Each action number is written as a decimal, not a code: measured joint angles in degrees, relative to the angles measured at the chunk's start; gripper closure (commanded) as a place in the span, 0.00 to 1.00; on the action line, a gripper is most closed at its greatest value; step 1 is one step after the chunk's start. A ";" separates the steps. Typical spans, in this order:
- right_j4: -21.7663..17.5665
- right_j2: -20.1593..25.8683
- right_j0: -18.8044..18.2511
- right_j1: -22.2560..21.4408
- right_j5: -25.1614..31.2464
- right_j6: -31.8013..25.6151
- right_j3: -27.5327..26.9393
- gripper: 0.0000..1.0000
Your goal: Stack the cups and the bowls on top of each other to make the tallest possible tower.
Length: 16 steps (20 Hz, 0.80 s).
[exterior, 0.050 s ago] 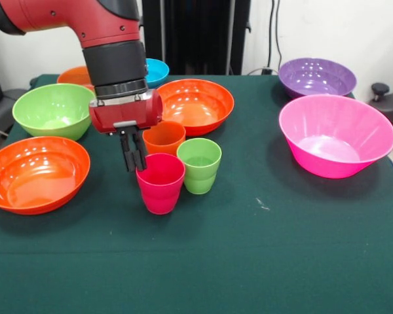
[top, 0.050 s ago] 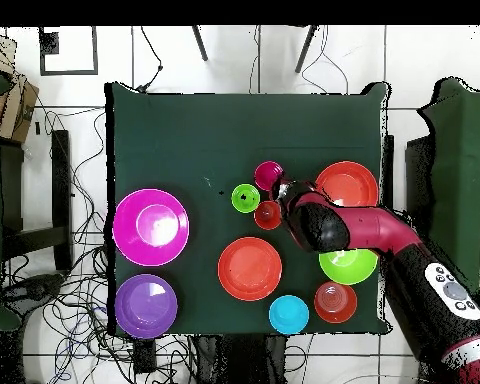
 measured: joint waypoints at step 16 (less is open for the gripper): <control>0.00 0.00 -1.74 -0.53 0.00 0.00 0.01 1.00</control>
